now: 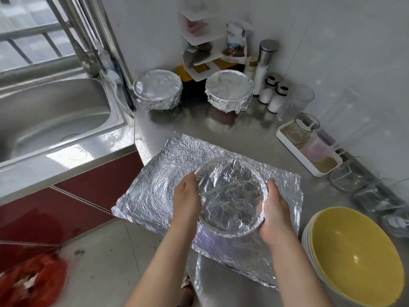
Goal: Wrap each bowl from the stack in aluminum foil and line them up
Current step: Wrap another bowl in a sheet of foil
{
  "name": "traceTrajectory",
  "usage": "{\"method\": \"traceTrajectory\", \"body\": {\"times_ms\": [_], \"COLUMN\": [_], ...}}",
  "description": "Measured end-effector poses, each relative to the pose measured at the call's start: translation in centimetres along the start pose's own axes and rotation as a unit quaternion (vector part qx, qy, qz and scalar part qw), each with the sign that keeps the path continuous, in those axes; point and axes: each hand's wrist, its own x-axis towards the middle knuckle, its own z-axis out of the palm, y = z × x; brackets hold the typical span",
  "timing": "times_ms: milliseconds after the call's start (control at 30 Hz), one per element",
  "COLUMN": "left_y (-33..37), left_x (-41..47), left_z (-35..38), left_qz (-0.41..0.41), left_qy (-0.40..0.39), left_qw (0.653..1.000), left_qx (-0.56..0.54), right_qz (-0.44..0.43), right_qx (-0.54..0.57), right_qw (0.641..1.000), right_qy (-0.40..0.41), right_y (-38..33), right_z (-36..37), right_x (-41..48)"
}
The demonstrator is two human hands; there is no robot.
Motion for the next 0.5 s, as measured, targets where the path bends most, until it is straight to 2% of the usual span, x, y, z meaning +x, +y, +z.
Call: {"method": "traceTrajectory", "body": {"times_ms": [133,233,500], "left_y": [3.6,5.1,6.6], "left_x": [3.5,6.4,13.3], "left_z": [1.2,2.6,8.1], "left_qz": [0.009,-0.013,-0.056], "left_qy": [0.0,0.005,-0.059], "left_qw": [0.999,0.996,0.982], "left_qx": [-0.043,-0.092,-0.172], "right_qz": [-0.019,-0.028,-0.063], "right_qx": [0.056,0.102,0.133], "right_qw": [0.998,0.994,0.987], "right_qy": [-0.025,-0.037,-0.071], "right_y": [-4.2,-7.3,-12.9], "right_z": [2.2,3.3,2.9], "right_x": [1.7,3.8,9.7]}}
